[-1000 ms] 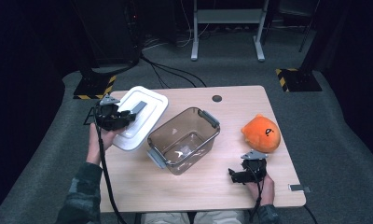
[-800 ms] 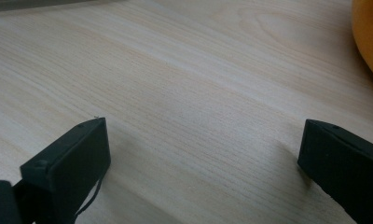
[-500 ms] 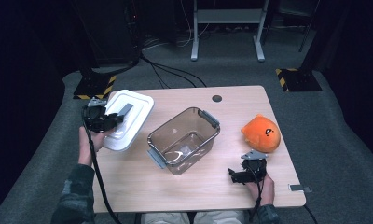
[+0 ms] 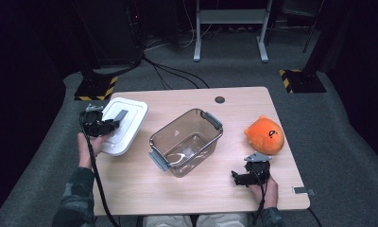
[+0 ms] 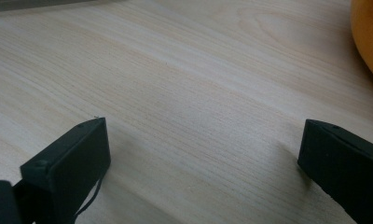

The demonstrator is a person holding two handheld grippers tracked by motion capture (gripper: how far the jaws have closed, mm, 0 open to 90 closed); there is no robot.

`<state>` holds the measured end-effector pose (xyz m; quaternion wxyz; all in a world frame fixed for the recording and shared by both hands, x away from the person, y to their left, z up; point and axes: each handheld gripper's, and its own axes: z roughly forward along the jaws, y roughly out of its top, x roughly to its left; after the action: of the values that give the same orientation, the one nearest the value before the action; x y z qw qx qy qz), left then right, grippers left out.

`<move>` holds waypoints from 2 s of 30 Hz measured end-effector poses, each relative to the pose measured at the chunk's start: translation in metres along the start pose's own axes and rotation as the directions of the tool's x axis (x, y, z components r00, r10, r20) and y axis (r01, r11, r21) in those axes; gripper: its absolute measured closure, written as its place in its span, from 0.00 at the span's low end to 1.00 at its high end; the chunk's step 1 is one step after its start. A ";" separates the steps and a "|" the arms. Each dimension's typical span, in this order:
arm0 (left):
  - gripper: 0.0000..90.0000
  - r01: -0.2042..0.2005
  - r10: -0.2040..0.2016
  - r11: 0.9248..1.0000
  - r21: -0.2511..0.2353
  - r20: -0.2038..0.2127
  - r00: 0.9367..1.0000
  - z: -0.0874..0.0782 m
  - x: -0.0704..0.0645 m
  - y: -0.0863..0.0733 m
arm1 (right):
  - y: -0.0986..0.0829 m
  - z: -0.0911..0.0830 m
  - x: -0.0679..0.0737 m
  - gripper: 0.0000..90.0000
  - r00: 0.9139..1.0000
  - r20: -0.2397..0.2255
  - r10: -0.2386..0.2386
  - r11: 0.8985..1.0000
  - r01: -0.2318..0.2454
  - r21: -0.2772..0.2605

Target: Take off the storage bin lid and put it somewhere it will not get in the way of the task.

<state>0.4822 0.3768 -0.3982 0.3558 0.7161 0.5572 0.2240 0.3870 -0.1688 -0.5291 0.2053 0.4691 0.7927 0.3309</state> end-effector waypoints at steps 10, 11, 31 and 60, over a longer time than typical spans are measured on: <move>0.74 0.048 -0.048 0.997 0.058 -0.015 0.999 0.028 0.010 -0.023 | 0.000 0.000 0.001 0.01 1.000 0.000 0.008 1.000 -0.008 -0.005; 0.74 0.048 -0.048 0.997 0.058 -0.015 0.999 0.028 0.010 -0.023 | 0.000 0.000 0.001 0.01 1.000 0.000 0.008 1.000 -0.008 -0.005; 0.74 0.092 -0.091 0.987 0.134 -0.016 0.996 0.067 0.016 -0.056 | 0.000 0.000 0.000 0.01 1.000 -0.003 0.001 1.000 -0.001 0.000; 0.22 0.073 -0.073 0.990 0.122 -0.005 0.997 0.056 0.005 -0.062 | 0.000 0.000 0.000 0.02 1.000 -0.004 -0.001 1.000 0.001 -0.001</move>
<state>0.4844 0.3745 -0.4820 0.3190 0.7156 0.5959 0.1764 0.3873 -0.1691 -0.5292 0.2040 0.4679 0.7931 0.3323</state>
